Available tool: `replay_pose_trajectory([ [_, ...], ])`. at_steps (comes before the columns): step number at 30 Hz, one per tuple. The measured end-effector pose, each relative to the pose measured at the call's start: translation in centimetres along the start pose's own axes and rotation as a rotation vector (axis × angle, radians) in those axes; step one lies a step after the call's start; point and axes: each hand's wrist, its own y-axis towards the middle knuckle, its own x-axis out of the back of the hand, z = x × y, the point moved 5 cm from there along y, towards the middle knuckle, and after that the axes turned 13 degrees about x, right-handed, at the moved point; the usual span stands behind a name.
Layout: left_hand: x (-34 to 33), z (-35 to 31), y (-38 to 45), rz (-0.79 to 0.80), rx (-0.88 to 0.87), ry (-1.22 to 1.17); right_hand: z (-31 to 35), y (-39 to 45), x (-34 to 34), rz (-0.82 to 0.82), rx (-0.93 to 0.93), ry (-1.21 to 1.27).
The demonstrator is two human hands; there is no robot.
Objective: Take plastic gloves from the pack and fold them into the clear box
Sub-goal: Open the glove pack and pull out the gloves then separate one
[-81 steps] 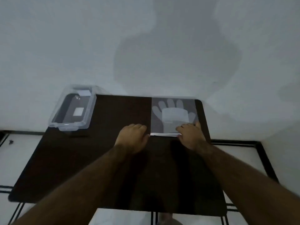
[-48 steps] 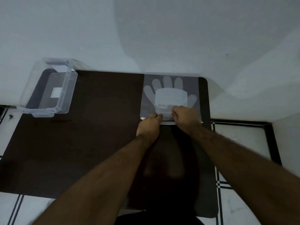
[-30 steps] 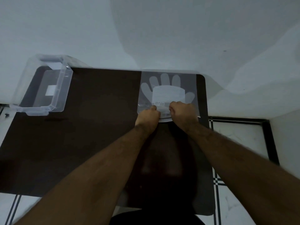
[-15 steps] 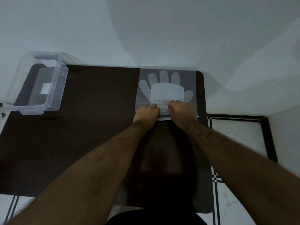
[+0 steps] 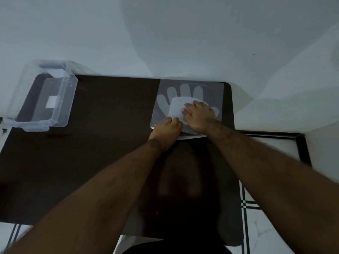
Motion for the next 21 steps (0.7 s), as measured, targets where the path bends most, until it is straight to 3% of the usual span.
replay_pose_trajectory([
  [4, 0.0, 0.0, -0.8, -0.016, -0.037, -0.018, -0.3, 1.1, -0.3, 0.125, -0.056, -0.005],
  [21, -1.2, -3.0, -11.3, -0.063, -0.203, -0.049, -0.8, 1.2, -0.1, 0.161, -0.024, -0.127],
])
